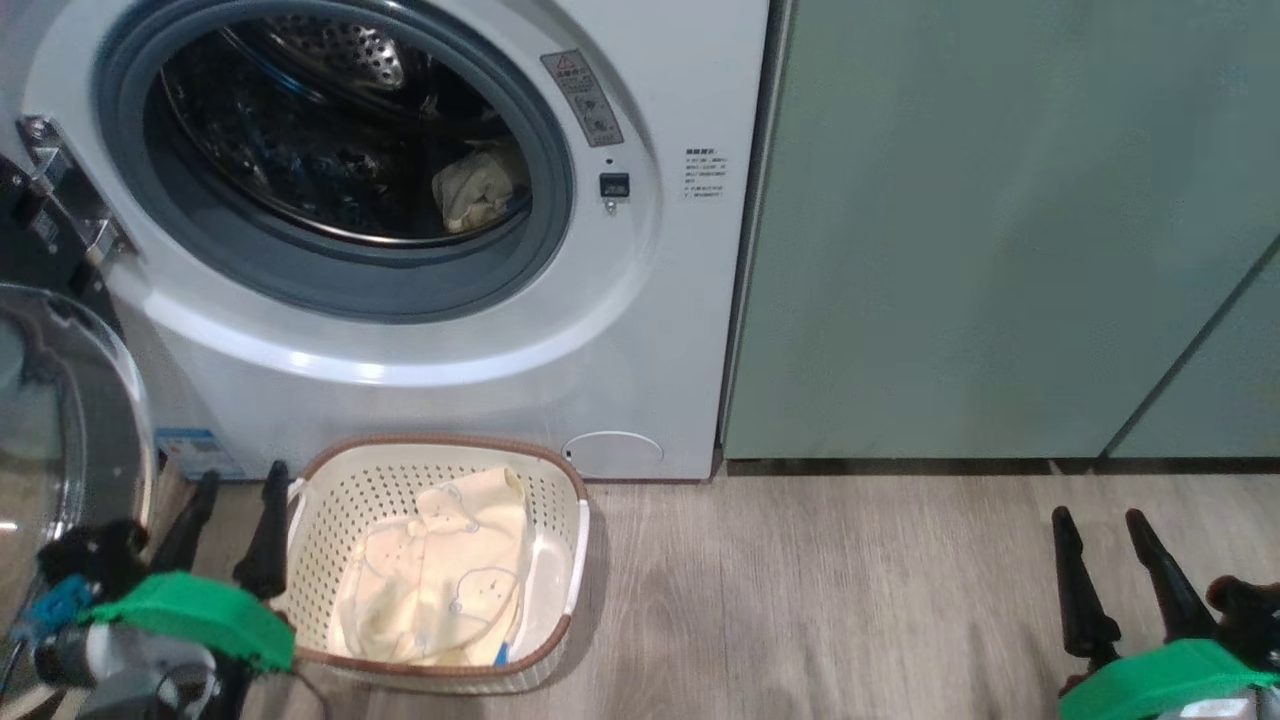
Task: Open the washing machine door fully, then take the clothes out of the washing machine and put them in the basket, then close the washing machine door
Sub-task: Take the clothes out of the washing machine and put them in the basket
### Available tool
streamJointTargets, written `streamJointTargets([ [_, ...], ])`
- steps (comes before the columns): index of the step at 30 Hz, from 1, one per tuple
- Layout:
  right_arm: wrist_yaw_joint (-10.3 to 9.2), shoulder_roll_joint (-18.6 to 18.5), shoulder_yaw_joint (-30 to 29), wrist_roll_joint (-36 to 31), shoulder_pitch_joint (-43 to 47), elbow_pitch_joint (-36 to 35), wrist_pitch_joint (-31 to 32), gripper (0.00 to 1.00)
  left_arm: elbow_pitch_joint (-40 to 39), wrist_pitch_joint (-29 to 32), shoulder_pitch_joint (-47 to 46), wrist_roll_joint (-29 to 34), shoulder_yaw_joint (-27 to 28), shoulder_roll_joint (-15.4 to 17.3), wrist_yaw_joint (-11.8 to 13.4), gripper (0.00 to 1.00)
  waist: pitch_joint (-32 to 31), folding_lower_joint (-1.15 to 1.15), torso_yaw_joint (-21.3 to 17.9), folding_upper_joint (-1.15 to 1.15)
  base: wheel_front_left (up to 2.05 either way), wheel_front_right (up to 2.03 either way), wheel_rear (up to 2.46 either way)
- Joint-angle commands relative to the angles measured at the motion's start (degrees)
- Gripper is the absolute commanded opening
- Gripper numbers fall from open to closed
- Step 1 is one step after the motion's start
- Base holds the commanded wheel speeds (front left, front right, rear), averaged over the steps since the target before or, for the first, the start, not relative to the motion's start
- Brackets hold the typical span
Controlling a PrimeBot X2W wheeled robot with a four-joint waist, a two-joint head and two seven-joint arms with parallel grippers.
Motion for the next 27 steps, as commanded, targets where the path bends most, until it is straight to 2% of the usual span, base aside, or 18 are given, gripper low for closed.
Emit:
streamJointTargets([
  [1,0.03,-1.50,1.23,0.06,-1.45,-1.66,-0.55,1.00,-1.38,0.43,-4.29,-0.16,1.55,2.07,-0.04,1.00,0.94,0.00,0.02,0.00,0.00,0.00,0.00],
  [17,0.03,-0.33,0.52,-0.02,-9.29,-3.58,-0.55,1.00,3.38,10.24,-27.32,-2.14,-2.50,8.31,-0.04,1.00,16.38,0.00,-2.11,0.00,0.00,0.00,0.00],
  [27,0.03,1.38,-0.31,0.23,-15.26,-4.67,-0.55,1.00,7.32,16.84,-44.50,-4.51,-7.43,15.66,-0.04,1.00,26.50,0.00,-5.18,0.00,0.00,0.00,0.00],
])
